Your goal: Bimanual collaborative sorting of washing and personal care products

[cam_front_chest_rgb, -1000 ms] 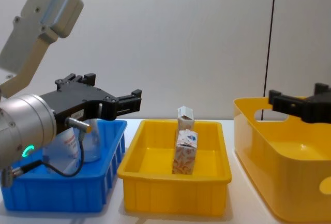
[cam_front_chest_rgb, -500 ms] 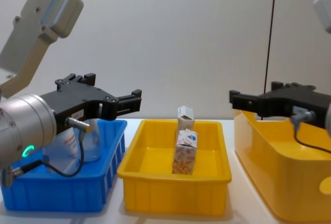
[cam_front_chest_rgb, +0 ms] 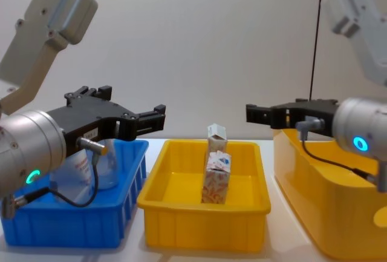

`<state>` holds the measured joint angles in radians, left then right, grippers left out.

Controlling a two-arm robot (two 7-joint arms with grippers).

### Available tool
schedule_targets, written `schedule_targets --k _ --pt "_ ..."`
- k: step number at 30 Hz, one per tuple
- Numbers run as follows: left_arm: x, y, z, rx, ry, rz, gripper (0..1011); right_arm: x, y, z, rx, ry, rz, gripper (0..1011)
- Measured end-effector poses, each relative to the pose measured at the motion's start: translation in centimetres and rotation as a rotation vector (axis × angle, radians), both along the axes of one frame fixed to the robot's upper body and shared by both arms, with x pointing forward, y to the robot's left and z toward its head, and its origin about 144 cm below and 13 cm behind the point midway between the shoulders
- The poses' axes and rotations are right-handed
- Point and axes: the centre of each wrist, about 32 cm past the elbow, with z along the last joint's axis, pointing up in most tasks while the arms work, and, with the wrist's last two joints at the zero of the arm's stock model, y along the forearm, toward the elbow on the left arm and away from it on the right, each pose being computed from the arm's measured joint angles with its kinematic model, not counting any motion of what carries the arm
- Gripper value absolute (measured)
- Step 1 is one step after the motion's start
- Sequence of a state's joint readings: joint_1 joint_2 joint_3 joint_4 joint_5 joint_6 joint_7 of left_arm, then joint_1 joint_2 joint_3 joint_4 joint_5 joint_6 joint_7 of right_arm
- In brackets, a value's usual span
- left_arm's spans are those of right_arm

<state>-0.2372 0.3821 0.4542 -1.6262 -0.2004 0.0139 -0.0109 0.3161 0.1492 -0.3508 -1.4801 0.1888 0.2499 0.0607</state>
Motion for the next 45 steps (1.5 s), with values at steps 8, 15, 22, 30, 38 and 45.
schedule_targets --k 8,15,22,30,38,45 --pt "0.0 0.0 0.0 0.0 0.0 0.0 1001 0.7 2.8 1.0 0.03 0.098 -0.04 1002" --pt "0.0 0.0 0.0 0.0 0.0 0.0 1002 1.1 4.5 1.7 0.052 0.186 -0.049 1002" --pt "0.0 0.0 0.0 0.0 0.0 0.0 1002 1.7 5.9 2.5 0.065 0.271 -0.051 1002" --pt "0.0 0.0 0.0 0.0 0.0 0.0 1001 2.7 7.0 3.2 0.062 0.361 -0.056 1002" --pt "0.0 0.0 0.0 0.0 0.0 0.0 1001 3.8 7.7 3.6 0.054 0.429 -0.06 1002" --pt "0.0 0.0 0.0 0.0 0.0 0.0 1001 4.9 8.0 3.8 0.046 0.495 -0.067 1002"
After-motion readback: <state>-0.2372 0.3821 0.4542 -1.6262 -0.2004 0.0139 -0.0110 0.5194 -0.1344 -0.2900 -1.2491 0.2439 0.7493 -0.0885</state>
